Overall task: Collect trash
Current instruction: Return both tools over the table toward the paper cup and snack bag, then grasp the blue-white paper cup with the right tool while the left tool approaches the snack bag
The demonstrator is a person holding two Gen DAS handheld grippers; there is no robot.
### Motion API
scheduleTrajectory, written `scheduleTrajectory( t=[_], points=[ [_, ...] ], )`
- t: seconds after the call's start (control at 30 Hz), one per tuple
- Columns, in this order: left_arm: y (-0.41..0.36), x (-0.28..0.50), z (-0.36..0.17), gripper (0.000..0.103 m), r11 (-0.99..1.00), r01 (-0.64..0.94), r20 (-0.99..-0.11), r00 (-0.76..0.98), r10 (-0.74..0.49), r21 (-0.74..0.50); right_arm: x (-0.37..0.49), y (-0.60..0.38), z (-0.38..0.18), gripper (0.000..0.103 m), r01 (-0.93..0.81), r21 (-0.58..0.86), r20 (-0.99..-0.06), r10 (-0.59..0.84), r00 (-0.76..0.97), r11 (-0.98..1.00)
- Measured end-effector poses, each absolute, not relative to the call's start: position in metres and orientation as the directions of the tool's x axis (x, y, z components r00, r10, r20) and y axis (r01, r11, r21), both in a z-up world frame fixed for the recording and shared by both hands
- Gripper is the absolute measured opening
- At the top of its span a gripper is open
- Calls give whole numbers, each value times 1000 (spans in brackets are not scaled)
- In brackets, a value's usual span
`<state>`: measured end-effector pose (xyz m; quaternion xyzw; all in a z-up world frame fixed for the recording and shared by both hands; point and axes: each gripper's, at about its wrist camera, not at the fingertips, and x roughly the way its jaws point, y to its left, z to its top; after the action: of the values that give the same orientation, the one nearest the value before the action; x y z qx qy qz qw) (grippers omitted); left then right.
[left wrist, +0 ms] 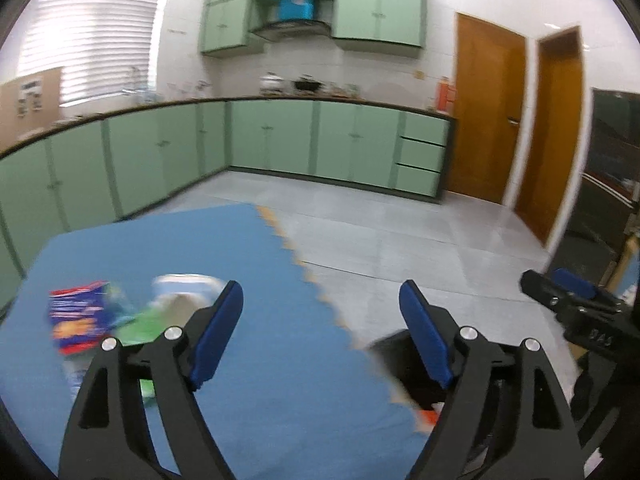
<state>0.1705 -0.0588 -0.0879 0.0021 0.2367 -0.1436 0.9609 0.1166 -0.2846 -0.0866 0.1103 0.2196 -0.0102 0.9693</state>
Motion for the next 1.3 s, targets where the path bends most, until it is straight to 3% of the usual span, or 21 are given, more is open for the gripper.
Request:
scheduleTrajectory(
  t=[0.37, 0.6, 0.83, 1.3],
  points=[
    [65, 171, -71, 80, 999, -38, -412, 911, 38, 8, 175, -156, -84, 97, -157, 183, -433, 223, 873, 970],
    [125, 177, -70, 80, 988, -154, -430, 892, 142, 7, 206, -89, -93, 97, -242, 174, -461, 296, 836, 955],
    [165, 176, -78, 80, 979, -206, -452, 874, 179, -11, 236, -47, -110, 97, -252, 163, -520, 300, 800, 954],
    [174, 185, -88, 80, 975, -220, -469, 864, 184, -23, 277, -27, -135, 97, -179, 142, -617, 229, 753, 973]
  ],
)
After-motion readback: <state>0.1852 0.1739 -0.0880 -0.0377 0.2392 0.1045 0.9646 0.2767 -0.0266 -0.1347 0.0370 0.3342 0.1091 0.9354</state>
